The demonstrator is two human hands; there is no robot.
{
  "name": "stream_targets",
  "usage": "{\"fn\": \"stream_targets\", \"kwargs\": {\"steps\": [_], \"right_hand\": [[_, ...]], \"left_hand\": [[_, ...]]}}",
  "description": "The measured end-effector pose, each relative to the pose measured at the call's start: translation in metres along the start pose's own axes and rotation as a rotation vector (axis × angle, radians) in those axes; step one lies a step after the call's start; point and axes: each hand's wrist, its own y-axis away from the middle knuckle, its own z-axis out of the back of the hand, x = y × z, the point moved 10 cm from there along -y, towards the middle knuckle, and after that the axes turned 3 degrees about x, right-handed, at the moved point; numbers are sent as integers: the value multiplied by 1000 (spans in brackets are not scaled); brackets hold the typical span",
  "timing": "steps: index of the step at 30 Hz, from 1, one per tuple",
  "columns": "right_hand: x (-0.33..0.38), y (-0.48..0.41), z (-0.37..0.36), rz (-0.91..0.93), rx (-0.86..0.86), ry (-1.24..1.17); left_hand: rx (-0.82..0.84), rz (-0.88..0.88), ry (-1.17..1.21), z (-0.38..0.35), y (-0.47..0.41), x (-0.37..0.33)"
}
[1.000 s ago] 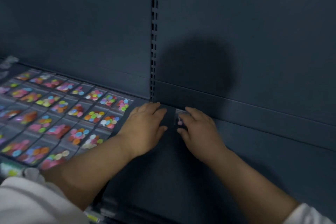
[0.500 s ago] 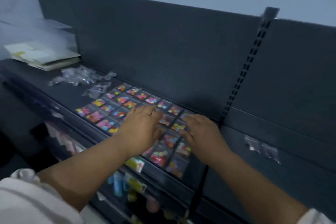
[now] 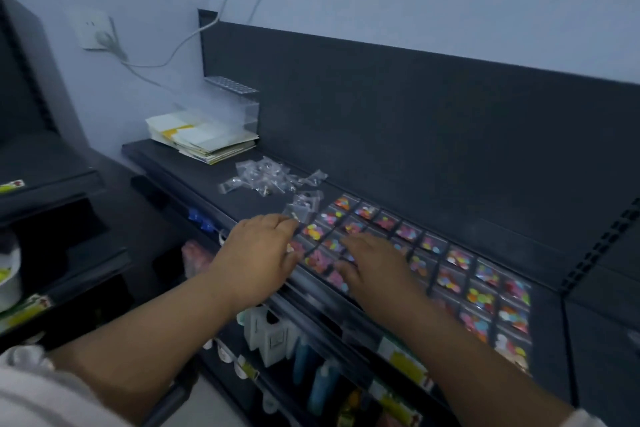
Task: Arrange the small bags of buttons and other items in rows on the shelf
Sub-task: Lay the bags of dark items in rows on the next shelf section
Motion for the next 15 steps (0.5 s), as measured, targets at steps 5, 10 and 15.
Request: {"fn": "stream_targets", "kwargs": {"steps": [5,10,15], "right_hand": [[-3,-40,-12,-66,18,-46],[-26,-87,-28,-98,12,-72],[-60,-144,-46,-150,11,-111]], "left_hand": [[5,62,71,-4,-13,38],[53,106,65,-22,-46,64],[93,144,66,-38,-95,91]]}}
